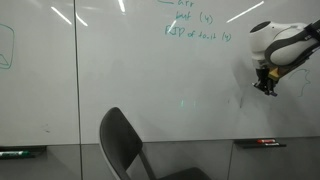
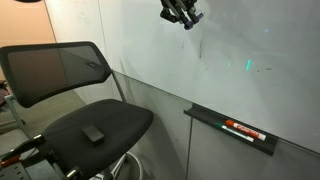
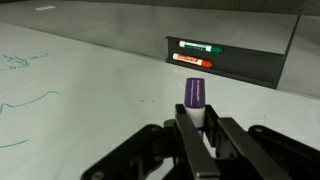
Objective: Write something on the whiteboard
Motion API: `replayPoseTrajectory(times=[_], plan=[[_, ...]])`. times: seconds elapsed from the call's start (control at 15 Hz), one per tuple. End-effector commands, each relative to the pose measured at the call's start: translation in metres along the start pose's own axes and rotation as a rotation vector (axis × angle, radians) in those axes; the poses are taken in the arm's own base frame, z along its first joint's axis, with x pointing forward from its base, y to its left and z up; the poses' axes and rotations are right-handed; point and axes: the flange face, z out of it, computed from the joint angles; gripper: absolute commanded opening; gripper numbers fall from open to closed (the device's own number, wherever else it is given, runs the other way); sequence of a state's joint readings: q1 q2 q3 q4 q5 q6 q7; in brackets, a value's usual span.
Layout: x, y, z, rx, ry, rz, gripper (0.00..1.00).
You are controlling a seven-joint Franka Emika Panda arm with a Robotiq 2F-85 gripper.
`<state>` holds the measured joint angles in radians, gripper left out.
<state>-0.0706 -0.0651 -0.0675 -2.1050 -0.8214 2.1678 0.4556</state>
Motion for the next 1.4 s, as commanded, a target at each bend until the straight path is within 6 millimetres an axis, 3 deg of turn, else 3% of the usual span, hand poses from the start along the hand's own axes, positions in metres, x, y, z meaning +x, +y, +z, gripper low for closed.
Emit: replayPoseTrajectory(times=[0.0,1.0,1.33], plan=[[0.016,0.005,0.0,-0.023,0.037,0.025,0.09],[0.024,0.002,0.005,-0.058,0.065,0.046,0.09],[0.04,-0.008,0.01,-0.068,0.079,0.045,0.09]])
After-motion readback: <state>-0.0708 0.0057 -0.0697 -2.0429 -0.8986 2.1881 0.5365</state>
